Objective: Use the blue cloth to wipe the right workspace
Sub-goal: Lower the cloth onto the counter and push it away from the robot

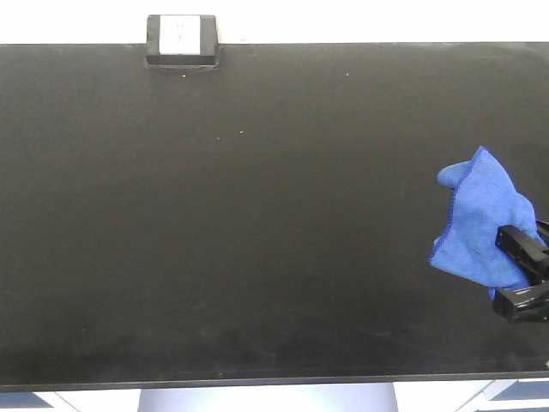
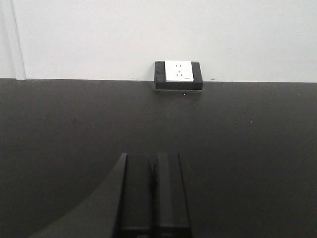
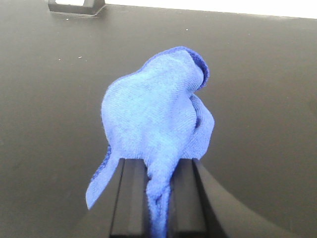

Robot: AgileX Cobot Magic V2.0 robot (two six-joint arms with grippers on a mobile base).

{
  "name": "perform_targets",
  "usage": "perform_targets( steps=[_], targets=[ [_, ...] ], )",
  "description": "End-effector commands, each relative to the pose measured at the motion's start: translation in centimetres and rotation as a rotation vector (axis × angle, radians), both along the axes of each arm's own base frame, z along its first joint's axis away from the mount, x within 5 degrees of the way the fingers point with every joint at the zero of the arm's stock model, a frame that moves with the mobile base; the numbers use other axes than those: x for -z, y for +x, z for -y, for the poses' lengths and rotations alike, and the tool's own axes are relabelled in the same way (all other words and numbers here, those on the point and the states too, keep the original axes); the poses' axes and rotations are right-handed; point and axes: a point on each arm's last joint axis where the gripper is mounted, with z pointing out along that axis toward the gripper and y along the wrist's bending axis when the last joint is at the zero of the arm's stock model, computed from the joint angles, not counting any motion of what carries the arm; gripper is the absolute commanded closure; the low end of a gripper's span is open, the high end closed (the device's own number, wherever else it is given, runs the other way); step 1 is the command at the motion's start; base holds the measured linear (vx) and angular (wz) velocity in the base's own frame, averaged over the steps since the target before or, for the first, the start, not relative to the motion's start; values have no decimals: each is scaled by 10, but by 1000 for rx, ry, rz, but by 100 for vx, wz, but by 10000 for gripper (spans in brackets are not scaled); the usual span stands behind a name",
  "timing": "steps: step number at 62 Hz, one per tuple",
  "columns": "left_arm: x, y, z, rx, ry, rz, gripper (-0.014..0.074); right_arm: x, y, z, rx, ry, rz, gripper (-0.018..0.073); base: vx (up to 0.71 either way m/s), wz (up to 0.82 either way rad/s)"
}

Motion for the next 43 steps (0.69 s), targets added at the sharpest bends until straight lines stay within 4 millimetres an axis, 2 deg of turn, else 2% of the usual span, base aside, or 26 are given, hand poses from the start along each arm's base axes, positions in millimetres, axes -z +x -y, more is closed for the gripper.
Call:
perform_targets(
  steps=[1,25,32,43],
  targets=[
    [2,0,1,16,-9,64,602,-15,4,1,18,7,98,557,0,0],
    [2,0,1,16,-9,64,602,-13,10,1,26,1,96,557,0,0],
    [2,0,1,16,-9,64,602,4,19,1,35,-15,27,557,0,0],
    [2,0,1,16,-9,64,602,42,44,3,93,-41,-73,557,0,0]
  ],
)
